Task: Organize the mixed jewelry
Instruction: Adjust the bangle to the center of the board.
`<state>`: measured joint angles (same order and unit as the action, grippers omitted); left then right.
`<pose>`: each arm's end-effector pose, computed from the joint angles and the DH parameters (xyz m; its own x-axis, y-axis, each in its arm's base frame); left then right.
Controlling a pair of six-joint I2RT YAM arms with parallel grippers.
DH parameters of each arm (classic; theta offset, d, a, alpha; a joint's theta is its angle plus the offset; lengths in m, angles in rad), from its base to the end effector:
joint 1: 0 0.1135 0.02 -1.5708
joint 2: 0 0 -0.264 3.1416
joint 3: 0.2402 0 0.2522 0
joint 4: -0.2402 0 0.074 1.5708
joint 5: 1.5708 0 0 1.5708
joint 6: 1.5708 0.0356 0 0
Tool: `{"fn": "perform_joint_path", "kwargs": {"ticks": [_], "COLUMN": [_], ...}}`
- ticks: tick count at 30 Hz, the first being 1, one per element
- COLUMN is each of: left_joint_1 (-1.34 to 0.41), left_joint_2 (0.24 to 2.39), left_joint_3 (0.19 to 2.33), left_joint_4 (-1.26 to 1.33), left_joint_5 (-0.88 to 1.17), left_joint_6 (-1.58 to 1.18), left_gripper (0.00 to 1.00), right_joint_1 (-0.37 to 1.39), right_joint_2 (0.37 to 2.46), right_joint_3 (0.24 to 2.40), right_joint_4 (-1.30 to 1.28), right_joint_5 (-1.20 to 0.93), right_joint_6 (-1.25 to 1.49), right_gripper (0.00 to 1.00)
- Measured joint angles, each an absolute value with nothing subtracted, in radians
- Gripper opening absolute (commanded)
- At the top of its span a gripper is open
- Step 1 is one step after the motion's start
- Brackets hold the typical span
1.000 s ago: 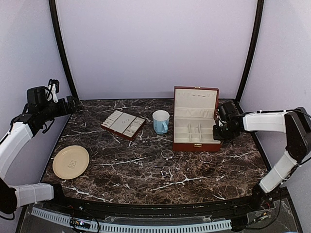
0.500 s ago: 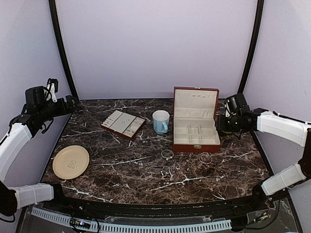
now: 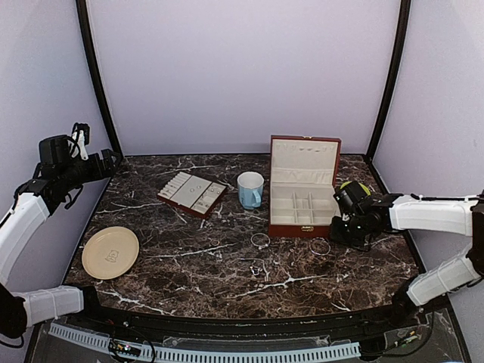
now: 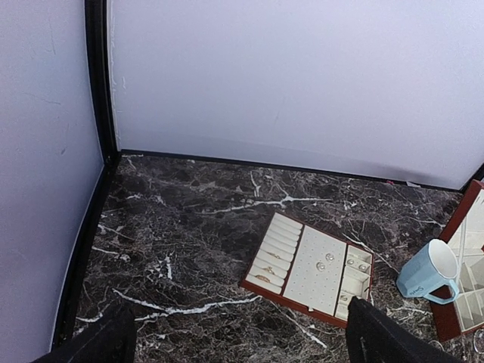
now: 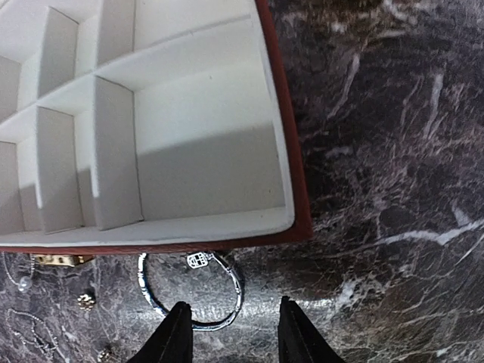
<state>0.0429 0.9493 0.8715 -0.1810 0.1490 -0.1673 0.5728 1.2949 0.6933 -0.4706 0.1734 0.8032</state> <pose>0.2208 0.0042 0.3410 -0.2689 -0.1764 -0.9469 0.0570 0.9785 -0.1984 0.2018 0.1228 0.1826 -0.8468 0.2973 -0.4411 0.2085 0.9484 0.2389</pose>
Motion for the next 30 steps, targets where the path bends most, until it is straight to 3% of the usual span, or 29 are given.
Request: {"fn": "perform_joint_path", "kwargs": {"ticks": [12,23,30], "left_joint_1": [0.043,0.043,0.043], "left_joint_2": [0.930,0.928,0.928], "left_joint_3": [0.868,0.868,0.868], "left_joint_4": [-0.181,-0.181,-0.181], "left_joint_5": [0.149,0.149,0.149], "left_joint_6": [-0.166,-0.166,-0.165], "left_gripper": [0.99,0.99,0.99], "right_joint_1": [0.641,0.648,0.648], "right_joint_2": [1.504,1.528,1.528], "right_joint_3": [0.763,0.757,0.751], "right_joint_4": [-0.472,-0.468,-0.461], "right_joint_5": [0.216,0.239,0.252], "right_joint_6": [0.866,0.904,0.922], "right_gripper": [0.27,0.21,0.12]}}
